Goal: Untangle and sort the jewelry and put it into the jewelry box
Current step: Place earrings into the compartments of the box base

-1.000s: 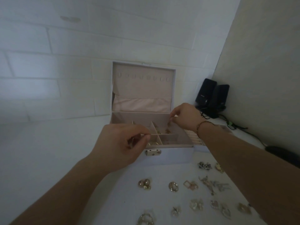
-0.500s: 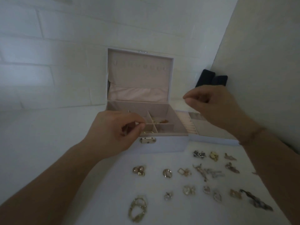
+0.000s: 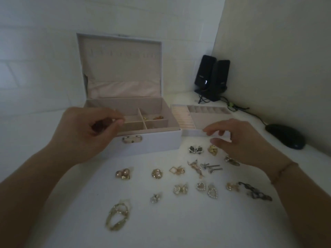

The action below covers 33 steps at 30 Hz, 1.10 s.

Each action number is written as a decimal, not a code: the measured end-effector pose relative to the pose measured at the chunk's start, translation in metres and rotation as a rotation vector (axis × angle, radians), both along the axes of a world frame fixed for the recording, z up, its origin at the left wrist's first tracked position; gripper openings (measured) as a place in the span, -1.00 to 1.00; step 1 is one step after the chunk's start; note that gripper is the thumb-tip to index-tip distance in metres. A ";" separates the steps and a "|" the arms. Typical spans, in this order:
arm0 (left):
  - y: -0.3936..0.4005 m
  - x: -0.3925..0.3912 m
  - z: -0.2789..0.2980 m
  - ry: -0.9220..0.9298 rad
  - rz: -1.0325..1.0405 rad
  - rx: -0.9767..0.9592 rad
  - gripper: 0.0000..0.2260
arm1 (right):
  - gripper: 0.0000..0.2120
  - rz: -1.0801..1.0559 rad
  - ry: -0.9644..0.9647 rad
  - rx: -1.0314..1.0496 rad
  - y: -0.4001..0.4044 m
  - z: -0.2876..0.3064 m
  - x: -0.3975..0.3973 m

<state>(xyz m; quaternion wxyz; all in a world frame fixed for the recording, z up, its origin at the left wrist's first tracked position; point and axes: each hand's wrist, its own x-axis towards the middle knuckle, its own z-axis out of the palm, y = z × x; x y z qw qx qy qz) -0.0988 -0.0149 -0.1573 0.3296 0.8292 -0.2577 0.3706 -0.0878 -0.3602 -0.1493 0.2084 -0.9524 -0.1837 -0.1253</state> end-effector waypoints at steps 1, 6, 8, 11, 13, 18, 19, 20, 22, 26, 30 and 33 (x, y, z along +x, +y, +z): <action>0.000 0.000 0.000 0.000 0.001 0.000 -0.85 | -0.70 0.039 0.010 -0.029 0.004 -0.003 0.000; -0.002 0.000 -0.002 0.001 -0.005 -0.028 -0.84 | -0.63 0.199 0.056 -0.217 0.015 -0.009 0.001; -0.002 0.000 -0.002 0.009 -0.002 -0.039 -0.81 | -0.61 0.150 0.062 -0.201 0.002 -0.001 0.000; -0.002 -0.001 -0.002 0.012 0.020 -0.023 -0.81 | -0.54 0.037 0.051 -0.132 -0.026 0.009 -0.002; -0.002 -0.001 -0.003 0.029 0.025 -0.044 -0.84 | -0.56 -0.011 0.072 -0.145 -0.036 0.010 0.000; -0.002 -0.002 -0.002 0.048 0.072 -0.011 -0.82 | -0.67 -0.092 0.148 -0.148 -0.047 0.005 0.007; -0.003 -0.002 -0.002 0.043 0.082 0.004 -0.81 | -0.68 -0.084 0.151 -0.146 -0.047 0.006 0.007; -0.003 -0.002 -0.001 0.038 0.085 0.012 -0.81 | -0.70 -0.073 0.150 -0.141 -0.047 0.008 0.005; -0.003 -0.002 -0.001 0.037 0.078 0.017 -0.82 | -0.76 -0.042 0.137 -0.130 -0.044 0.014 0.000; -0.003 -0.003 0.000 0.053 0.057 -0.002 -0.81 | -0.87 0.063 0.217 -0.083 -0.034 0.025 -0.010; -0.003 -0.003 0.000 0.056 0.051 0.004 -0.81 | -0.92 0.199 0.341 -0.123 -0.022 0.023 -0.015; -0.005 -0.005 0.001 0.051 0.060 0.003 -0.83 | -0.87 0.225 0.326 -0.109 -0.013 0.015 -0.013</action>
